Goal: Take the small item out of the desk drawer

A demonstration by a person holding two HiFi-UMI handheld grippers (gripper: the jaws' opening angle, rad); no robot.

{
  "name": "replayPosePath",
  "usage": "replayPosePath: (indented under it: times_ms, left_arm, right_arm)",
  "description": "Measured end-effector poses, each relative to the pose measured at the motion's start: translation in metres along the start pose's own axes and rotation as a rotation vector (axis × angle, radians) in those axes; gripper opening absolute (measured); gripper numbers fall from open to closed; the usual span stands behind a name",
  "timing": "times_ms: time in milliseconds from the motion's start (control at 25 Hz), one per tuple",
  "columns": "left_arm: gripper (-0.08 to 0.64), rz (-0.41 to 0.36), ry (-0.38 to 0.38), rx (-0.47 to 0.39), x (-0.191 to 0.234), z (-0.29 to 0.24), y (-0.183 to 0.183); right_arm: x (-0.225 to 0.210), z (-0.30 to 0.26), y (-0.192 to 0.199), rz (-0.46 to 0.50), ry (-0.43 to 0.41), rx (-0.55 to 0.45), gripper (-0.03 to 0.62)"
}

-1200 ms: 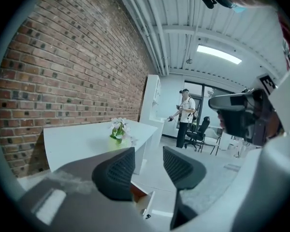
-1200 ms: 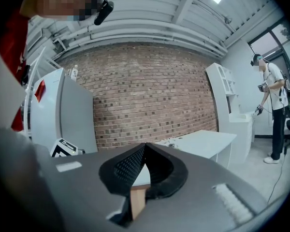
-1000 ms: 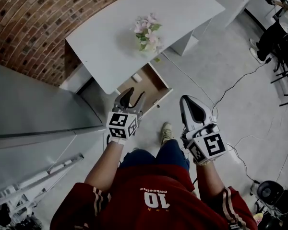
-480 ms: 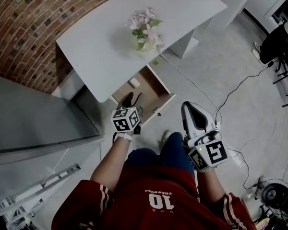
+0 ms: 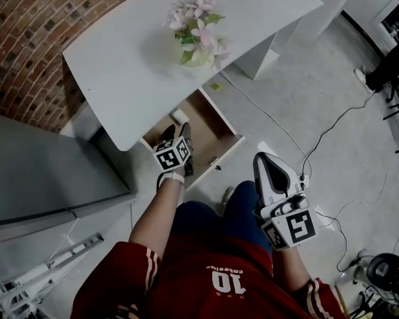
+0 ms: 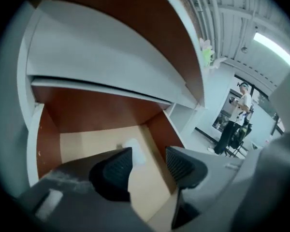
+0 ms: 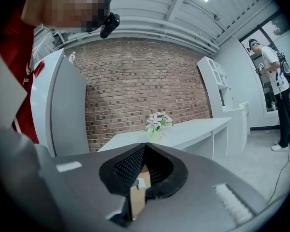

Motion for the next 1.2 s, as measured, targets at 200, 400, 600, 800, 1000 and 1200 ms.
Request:
replayPosePath:
  times_ms: [200,400,600,800,1000,1200]
  left_arm:
    - [0.229,-0.003,-0.050,0.016,0.016,-0.038,0.011]
    - [0.229,0.000,-0.071,0.026,0.021,-0.064,0.017]
    - [0.228,0.010,-0.082,0.052,0.029,-0.074,0.021]
    - [0.169,-0.007,-0.069,0.080,0.026,-0.066,0.020]
    - [0.163,-0.030,-0.024,0.089,0.004,-0.044,0.006]
    - [0.161,-0.087,-0.003,0.145,-0.021,-0.004,-0.001]
  right_arm:
    - [-0.016,-0.004,0.023,-0.004,0.000,-0.007,0.003]
    - [-0.027,0.004,0.046,0.060,-0.014,0.046,0.003]
    - [-0.034,0.006,0.049,0.031,0.006,0.030,0.003]
    - [-0.033,0.011,0.043,0.014,0.017,0.043,0.003]
    - [-0.027,0.011,0.016,-0.041,0.027,0.039,0.003]
    - [-0.019,0.022,-0.019,-0.019,0.018,0.079,0.003]
Point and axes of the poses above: the fingertips, and each gripper's own axes: z backward along the fingers, x to its left, y out of its underside, the point moved 8 cm from there along z, backward along the fingers, and after that the axes turned 4 degrees about z, right-handed, at the moved point
